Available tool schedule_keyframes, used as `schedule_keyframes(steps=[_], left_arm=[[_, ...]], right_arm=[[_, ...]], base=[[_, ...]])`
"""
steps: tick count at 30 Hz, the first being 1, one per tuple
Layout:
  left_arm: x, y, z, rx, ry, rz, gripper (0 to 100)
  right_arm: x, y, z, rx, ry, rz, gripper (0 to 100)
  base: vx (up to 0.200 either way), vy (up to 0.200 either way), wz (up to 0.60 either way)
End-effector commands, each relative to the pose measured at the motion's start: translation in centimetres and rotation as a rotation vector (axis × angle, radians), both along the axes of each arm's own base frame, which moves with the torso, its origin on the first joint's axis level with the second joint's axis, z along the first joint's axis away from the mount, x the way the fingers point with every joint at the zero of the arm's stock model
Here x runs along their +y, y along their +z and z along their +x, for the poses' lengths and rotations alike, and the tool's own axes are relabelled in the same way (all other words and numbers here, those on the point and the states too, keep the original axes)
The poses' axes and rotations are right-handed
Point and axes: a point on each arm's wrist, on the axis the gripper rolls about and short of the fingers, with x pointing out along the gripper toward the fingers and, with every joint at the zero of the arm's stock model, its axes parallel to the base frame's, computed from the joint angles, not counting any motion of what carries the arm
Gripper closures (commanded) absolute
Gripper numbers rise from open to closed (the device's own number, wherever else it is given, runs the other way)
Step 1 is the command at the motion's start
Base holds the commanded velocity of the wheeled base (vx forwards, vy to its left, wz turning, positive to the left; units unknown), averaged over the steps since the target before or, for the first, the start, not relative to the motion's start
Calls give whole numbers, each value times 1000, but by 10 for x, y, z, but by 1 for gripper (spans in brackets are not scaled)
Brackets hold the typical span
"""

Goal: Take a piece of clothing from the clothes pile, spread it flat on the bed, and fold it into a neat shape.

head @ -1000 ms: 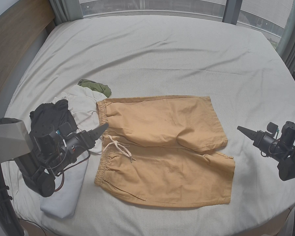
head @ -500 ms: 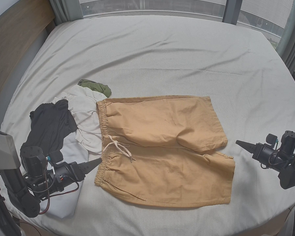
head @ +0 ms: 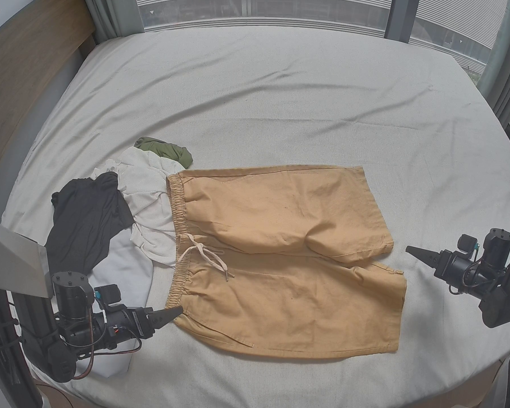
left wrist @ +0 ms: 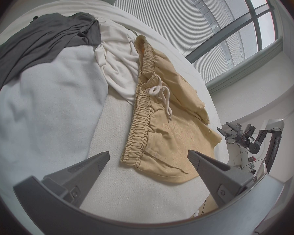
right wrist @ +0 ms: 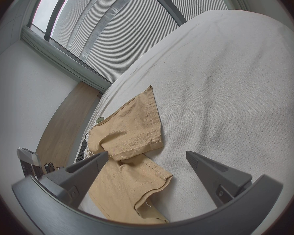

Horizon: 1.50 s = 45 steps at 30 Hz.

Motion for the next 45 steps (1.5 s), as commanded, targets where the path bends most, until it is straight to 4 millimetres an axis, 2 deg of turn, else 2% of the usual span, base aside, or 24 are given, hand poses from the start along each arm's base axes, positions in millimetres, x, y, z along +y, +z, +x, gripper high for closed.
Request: schedule_keyframes(steps=[1, 6, 12, 17, 18, 34, 42, 45], left_arm=[[-1, -13, 2, 49, 0, 9, 0], [-3, -21, 5, 70, -10, 10, 0], [-8, -21, 18, 36, -14, -11, 0], [-12, -23, 18, 52, -16, -24, 0], [-12, -24, 19, 52, -16, -24, 100], [-11, -26, 25, 39, -5, -25, 100], [-12, -21, 25, 22, -7, -29, 100], [-12, -21, 25, 22, -7, -29, 100]], right_arm=[[0, 1, 1, -8, 1, -1, 0], [0, 2, 2, -14, 1, -2, 0], [-1, 4, 3, -22, -1, -3, 0], [-2, 4, 3, -23, -4, -3, 0], [-2, 4, 3, -23, -4, -3, 0], [1, 0, -2, -8, 11, -20, 0], [6, -20, -27, 47, 72, -147, 0], [5, -34, -36, 78, 103, -212, 0]], base=[[0, 0, 0], [0, 0, 0], [0, 0, 0], [0, 0, 0], [0, 0, 0], [0, 0, 0], [0, 0, 0], [0, 0, 0]])
